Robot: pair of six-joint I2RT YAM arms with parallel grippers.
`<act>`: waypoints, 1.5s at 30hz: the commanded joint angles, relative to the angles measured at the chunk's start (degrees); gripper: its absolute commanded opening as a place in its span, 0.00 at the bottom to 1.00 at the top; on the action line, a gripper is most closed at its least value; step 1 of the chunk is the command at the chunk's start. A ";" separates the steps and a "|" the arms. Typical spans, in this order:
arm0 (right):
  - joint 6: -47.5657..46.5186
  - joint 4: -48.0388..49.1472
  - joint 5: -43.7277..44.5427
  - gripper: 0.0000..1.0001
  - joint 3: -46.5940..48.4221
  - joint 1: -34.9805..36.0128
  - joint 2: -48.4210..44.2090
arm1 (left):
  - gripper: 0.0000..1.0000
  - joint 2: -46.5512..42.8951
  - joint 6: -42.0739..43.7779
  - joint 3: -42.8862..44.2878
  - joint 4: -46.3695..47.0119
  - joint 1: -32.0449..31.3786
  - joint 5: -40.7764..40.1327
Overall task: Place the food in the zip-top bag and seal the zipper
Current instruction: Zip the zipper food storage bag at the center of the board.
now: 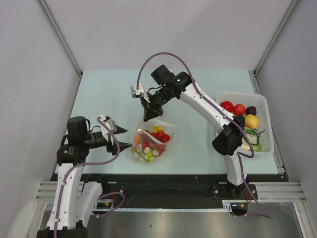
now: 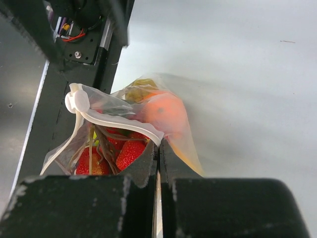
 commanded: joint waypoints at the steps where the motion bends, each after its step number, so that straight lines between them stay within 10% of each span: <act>1: 2.14 4.00 -1.61 0.00 0.40 0.31 -2.68 | 0.72 -5.96 -16.14 -7.44 23.14 -6.20 -1.36; 13: 2.93 3.48 -1.87 0.00 0.05 0.49 -2.68 | 0.62 -0.88 -31.36 -11.67 42.93 -11.75 -6.84; 24: 2.85 3.91 -1.70 0.00 -1.70 -0.13 -3.56 | 0.00 -0.60 -24.07 -9.57 36.35 -12.19 -3.23; 28: 3.28 5.40 -1.69 0.00 -3.11 -0.74 -4.26 | 0.01 -0.87 -24.59 -8.16 34.50 -12.28 -3.22; 30: 4.25 6.02 -2.13 0.00 -3.46 -1.00 -4.70 | 0.44 -0.70 -24.94 -8.07 32.92 -12.19 -3.84; 32: 4.25 6.37 -2.75 0.00 -3.72 -1.09 -4.96 | 0.60 -0.70 -25.55 -9.29 33.26 -12.19 -5.33; 45: 4.34 7.25 -3.28 0.00 -5.22 -1.36 -5.67 | 0.32 0.80 -29.68 -11.50 39.24 -12.28 -6.13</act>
